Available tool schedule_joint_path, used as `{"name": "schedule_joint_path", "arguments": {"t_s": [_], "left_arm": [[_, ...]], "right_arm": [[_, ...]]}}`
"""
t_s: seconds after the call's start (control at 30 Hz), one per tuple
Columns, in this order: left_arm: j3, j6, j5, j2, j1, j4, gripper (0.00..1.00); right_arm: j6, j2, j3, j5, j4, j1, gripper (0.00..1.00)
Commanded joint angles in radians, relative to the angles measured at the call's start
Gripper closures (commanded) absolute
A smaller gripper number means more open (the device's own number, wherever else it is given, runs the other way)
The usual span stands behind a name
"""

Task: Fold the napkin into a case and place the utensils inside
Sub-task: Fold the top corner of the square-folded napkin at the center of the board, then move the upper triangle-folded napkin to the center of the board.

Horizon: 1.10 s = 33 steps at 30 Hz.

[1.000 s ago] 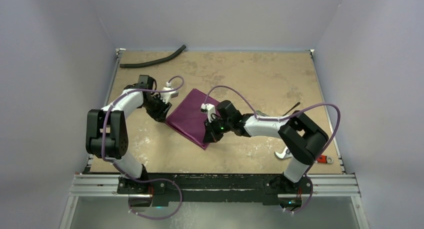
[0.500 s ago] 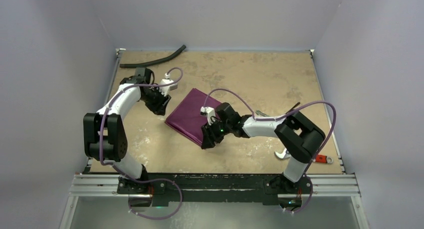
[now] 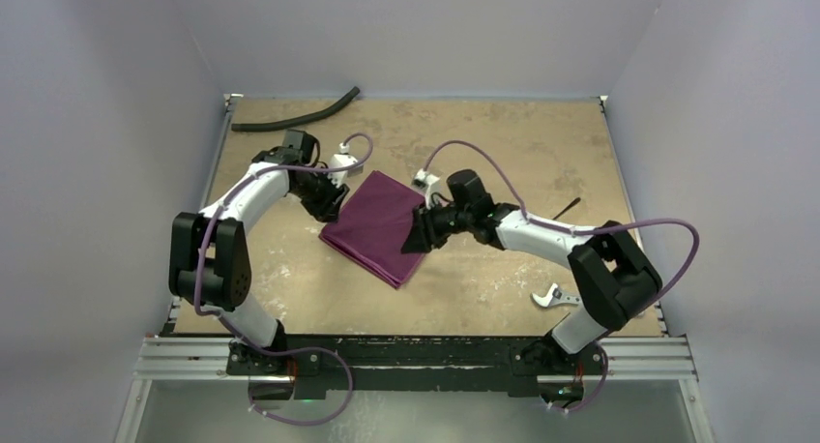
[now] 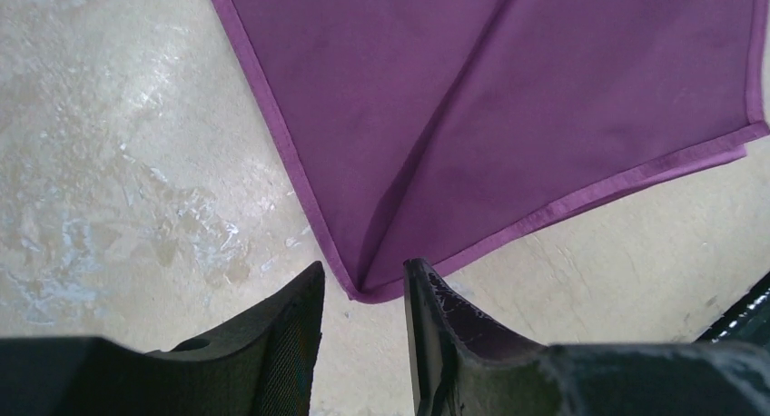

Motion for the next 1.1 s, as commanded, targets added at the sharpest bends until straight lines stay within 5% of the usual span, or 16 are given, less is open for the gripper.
{"name": "schedule_joint_path", "arguments": {"t_s": [0.0, 0.17, 0.37, 0.87, 1.07], "left_arm": [[-0.049, -0.017, -0.041, 0.029, -0.002, 0.097, 0.64], [-0.116, 0.009, -0.091, 0.028, -0.003, 0.145, 0.65], [-0.145, 0.017, -0.124, 0.034, -0.002, 0.179, 0.66], [-0.225, 0.018, -0.142, 0.058, -0.002, 0.250, 0.67], [-0.196, -0.039, -0.024, 0.038, -0.003, 0.178, 0.66]], "right_arm": [[0.140, 0.025, 0.009, -0.052, 0.095, -0.150, 0.66], [0.215, 0.120, -0.004, -0.068, 0.183, -0.224, 0.88], [0.256, 0.254, 0.009, -0.101, 0.261, -0.286, 0.99], [0.195, 0.415, 0.085, -0.041, 0.200, -0.354, 1.00], [0.080, 0.400, 0.197, 0.054, 0.042, -0.353, 0.98]]}}
